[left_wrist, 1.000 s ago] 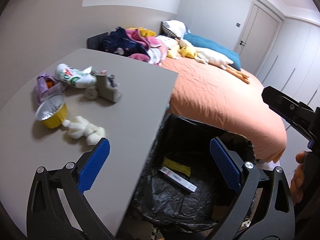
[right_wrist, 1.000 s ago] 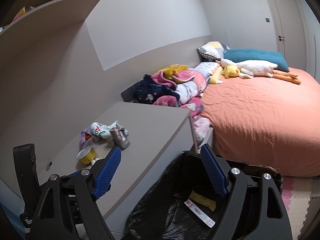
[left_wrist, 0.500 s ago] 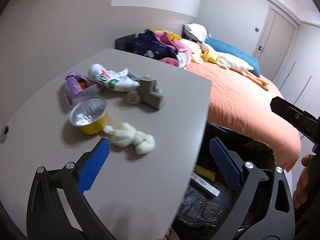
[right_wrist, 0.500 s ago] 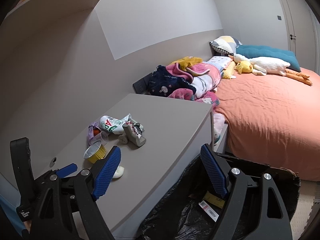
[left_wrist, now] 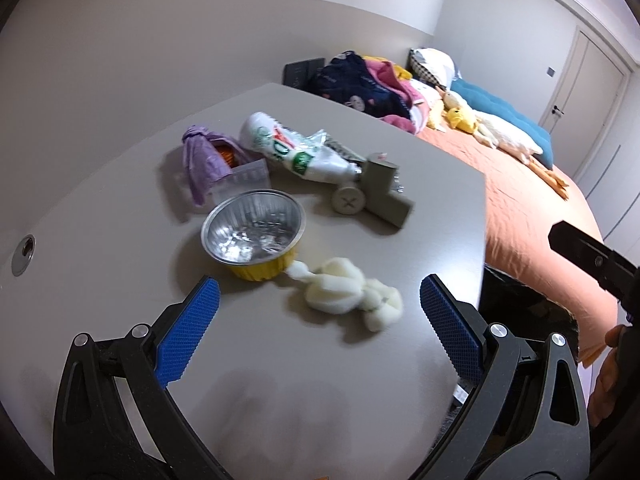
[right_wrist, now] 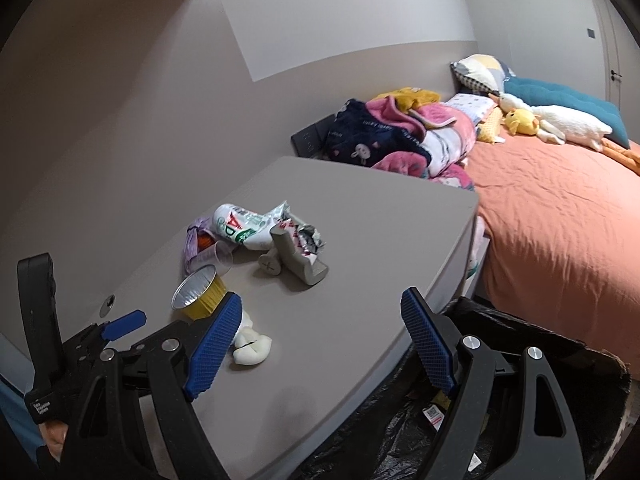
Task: Collect trash
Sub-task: 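Move both tools back toward the trash pile on the desk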
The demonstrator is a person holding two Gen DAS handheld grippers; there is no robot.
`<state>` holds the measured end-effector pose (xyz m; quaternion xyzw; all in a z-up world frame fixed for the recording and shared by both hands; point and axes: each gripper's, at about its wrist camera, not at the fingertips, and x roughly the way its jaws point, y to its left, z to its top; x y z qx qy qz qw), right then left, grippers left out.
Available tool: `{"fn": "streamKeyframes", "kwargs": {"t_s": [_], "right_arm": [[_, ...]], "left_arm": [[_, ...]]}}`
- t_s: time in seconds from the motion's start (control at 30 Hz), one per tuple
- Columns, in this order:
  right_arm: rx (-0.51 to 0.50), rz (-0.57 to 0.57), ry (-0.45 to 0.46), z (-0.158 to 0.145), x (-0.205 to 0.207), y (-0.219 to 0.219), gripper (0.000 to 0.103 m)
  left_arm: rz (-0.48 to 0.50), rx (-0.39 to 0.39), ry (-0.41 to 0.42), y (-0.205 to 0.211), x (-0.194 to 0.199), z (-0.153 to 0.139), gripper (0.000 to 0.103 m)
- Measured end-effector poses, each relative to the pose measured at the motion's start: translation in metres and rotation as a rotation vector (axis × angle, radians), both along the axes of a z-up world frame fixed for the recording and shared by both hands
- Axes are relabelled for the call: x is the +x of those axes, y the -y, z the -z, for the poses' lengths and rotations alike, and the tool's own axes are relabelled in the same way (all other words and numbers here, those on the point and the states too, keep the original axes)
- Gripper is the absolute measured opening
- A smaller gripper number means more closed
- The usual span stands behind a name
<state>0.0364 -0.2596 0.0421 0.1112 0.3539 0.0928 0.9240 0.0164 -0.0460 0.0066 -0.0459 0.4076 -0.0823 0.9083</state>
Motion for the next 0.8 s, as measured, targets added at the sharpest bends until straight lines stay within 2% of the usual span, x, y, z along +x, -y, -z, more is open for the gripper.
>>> {"fn": "streamKeyframes", "kwargs": {"t_s": [0.33, 0.8], "right_arm": [[-0.004, -0.04, -0.054, 0.024, 0.021, -0.024, 0.082], [-0.02, -0.101, -0.101, 0.053, 0.046, -0.046, 0.082]], "left_arm": [[-0.044, 0.013, -0.048, -0.026, 0.03, 0.022, 0.097], [-0.04, -0.003, -0.112, -0.045, 0.074, 0.053, 0.097]]}}
